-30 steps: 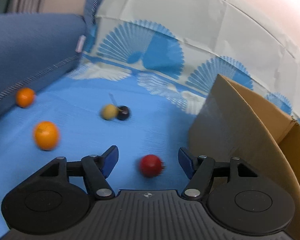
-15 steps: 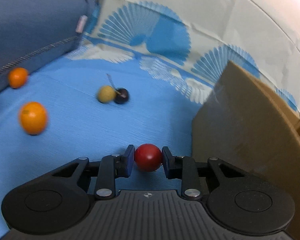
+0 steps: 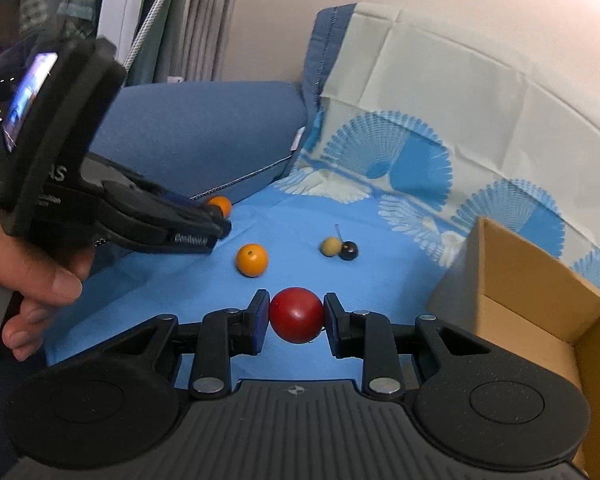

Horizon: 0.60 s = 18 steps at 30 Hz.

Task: Organize fruits
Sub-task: 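Grasp the small red round fruit with the right tool, then lift the red fruit and dark brown fruit and carry them over the box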

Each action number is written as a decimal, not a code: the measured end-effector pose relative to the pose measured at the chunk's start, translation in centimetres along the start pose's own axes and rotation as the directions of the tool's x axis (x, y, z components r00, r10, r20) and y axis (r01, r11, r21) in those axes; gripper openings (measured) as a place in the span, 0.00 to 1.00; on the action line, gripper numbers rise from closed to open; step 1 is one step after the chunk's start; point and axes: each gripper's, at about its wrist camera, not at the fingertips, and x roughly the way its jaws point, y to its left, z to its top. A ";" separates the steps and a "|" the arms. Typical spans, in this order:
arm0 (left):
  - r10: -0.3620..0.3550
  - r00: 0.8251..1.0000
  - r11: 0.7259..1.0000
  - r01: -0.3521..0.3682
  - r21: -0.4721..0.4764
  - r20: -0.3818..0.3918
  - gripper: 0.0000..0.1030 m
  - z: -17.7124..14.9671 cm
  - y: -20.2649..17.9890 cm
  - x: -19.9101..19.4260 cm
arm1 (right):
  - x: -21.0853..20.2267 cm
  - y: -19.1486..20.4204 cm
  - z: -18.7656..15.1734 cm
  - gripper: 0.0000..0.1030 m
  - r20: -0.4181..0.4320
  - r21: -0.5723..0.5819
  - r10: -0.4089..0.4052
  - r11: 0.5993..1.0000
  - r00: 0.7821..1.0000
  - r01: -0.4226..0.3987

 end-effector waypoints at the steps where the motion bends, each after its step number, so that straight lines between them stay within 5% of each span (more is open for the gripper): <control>1: -0.018 1.000 1.000 0.018 0.015 -0.006 0.29 0.1 -0.3 -0.2 | -0.4 -0.2 0.0 0.30 0.004 0.010 -0.009 1.000 1.000 0.009; 13: -0.108 0.991 0.993 0.103 0.066 0.077 0.29 3.1 -2.2 -4.8 | -5.1 -3.2 0.1 0.30 0.131 0.141 -0.073 0.989 0.989 0.054; 18: -0.128 0.977 0.988 0.111 0.106 0.168 0.29 4.6 -3.7 -8.1 | -8.0 -6.1 0.5 0.29 0.215 0.134 -0.133 0.985 0.967 0.106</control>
